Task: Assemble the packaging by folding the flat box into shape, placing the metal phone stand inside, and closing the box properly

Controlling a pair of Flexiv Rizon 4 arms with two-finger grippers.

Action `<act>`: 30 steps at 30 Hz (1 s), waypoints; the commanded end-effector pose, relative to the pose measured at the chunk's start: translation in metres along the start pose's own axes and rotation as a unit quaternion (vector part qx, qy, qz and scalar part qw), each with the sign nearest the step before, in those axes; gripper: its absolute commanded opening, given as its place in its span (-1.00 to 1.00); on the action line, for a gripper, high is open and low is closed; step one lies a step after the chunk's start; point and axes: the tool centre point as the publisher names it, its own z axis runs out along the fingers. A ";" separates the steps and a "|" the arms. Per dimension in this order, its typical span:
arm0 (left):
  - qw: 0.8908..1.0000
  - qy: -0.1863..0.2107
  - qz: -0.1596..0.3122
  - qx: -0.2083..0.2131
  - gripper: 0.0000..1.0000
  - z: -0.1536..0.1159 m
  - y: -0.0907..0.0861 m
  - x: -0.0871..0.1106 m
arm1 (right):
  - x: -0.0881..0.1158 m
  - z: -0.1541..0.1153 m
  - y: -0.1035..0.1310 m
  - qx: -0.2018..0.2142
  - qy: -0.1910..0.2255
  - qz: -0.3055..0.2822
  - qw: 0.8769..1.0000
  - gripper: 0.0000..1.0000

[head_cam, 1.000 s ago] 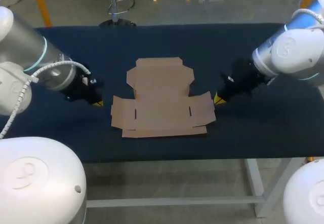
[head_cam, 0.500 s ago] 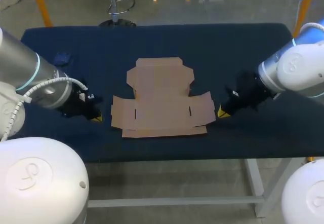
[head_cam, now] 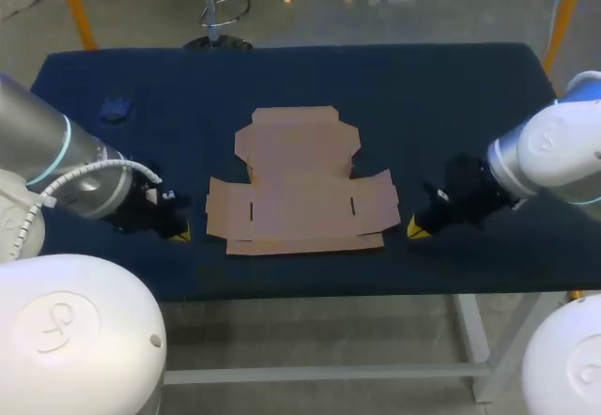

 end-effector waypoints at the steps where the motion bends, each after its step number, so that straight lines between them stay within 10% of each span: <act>1: 1.000 -0.002 0.000 -0.001 -1.00 0.000 -0.001 0.001 | -0.002 -0.001 0.000 0.002 0.003 -0.001 1.000 -1.00; 30: 1.000 0.027 -0.003 -0.013 -1.00 0.019 0.031 0.008 | -0.004 0.019 -0.008 0.002 0.012 -0.002 1.000 -1.00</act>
